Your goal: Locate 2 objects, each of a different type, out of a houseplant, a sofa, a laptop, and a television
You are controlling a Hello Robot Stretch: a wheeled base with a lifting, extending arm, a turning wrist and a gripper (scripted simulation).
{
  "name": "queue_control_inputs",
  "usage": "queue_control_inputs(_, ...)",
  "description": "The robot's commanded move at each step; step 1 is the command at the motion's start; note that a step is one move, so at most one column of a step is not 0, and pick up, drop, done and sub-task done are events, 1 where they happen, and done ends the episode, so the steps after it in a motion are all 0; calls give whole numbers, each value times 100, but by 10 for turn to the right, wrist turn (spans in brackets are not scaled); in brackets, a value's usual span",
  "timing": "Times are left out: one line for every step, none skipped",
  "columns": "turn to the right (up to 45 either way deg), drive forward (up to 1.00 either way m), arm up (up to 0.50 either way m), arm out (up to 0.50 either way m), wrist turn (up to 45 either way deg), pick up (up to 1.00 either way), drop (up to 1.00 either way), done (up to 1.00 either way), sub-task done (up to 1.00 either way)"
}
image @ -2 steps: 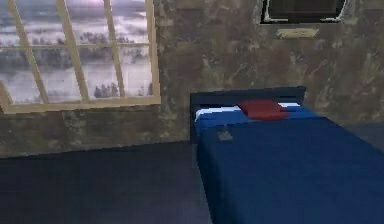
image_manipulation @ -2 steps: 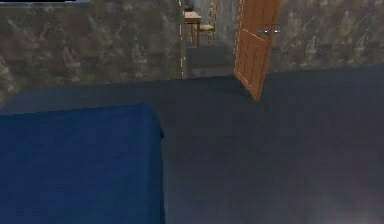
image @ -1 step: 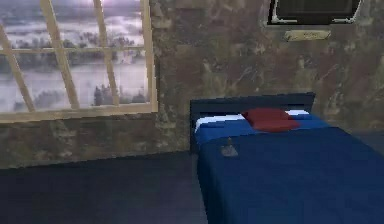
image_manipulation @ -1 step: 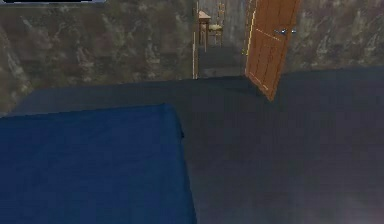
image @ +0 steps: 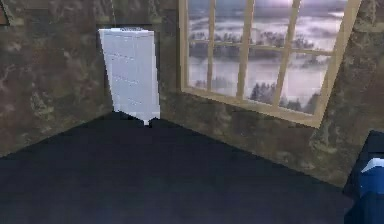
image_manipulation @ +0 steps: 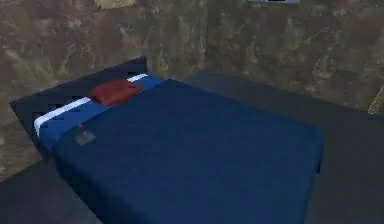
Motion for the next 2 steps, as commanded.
queue_control_inputs(-450,0,0,0,0,0,0,0,0)
queue_control_inputs(0,35,0,0,0,0,0,0,0)
